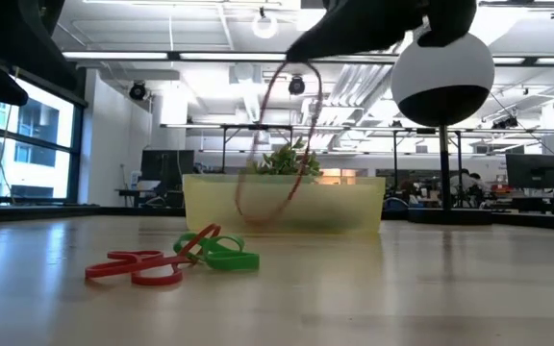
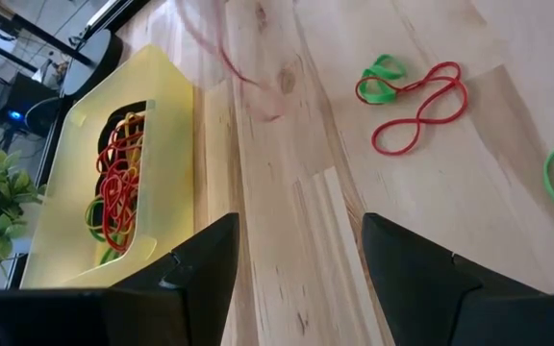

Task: Pick and place rubber bands into bin
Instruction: Put the red rubber band into the yellow bin

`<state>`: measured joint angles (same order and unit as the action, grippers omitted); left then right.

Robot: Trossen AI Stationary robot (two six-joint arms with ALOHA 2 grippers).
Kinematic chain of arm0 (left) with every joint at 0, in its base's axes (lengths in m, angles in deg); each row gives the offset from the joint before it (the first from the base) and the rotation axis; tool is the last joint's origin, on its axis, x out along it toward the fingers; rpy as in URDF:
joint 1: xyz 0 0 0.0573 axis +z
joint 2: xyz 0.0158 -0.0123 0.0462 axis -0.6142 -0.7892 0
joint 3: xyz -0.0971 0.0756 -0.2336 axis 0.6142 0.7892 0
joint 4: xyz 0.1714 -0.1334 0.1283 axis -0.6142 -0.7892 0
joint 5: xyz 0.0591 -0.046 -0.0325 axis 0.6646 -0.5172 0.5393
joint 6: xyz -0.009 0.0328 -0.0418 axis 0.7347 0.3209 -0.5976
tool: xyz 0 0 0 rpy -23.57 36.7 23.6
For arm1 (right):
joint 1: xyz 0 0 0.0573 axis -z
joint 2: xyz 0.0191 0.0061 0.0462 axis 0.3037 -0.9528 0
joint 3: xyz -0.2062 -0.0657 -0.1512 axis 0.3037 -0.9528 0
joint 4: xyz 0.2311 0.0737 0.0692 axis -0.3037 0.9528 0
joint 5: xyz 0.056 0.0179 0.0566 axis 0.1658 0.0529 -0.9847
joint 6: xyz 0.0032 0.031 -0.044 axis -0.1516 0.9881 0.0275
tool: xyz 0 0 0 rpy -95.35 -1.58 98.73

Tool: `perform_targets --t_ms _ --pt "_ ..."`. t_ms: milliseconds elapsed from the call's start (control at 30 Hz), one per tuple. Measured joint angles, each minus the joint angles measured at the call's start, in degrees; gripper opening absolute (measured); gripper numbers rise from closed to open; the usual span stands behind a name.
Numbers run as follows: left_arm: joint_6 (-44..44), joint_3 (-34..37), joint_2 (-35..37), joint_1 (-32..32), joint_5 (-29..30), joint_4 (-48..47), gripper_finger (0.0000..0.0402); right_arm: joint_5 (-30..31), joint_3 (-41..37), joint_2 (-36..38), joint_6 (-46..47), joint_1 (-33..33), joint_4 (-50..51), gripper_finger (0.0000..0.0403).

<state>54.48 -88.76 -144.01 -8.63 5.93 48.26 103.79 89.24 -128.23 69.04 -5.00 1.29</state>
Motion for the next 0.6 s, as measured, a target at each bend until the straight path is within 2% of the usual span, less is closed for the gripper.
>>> perform_targets --t_ms 300,600 --pt "0.0 0.0 0.0 0.0 0.3 0.0 0.0209 6.5 0.0 5.3 -6.9 3.2 0.6 0.0000" --pt "0.0 0.0 0.0 0.0 0.4 0.2 0.0209 5.7 0.1 6.7 -9.6 12.0 1.4 0.0000"
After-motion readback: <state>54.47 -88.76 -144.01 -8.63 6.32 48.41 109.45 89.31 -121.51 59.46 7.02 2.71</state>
